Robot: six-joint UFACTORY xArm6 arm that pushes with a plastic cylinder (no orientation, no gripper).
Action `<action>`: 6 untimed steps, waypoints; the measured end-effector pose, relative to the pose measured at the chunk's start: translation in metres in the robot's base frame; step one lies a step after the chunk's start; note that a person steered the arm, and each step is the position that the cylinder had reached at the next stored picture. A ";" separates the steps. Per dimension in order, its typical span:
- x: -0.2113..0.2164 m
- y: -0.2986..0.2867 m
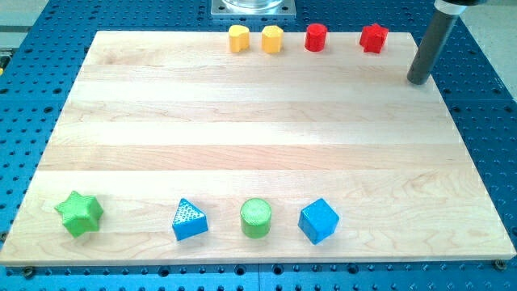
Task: Push the red star into the red circle
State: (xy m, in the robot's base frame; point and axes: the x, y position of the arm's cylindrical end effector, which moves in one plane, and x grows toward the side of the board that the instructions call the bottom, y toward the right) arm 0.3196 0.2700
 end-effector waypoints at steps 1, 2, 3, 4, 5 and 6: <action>0.000 -0.002; 0.000 -0.002; -0.034 0.010; -0.089 0.016; -0.092 -0.020; -0.102 -0.029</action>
State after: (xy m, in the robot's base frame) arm 0.2180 0.2412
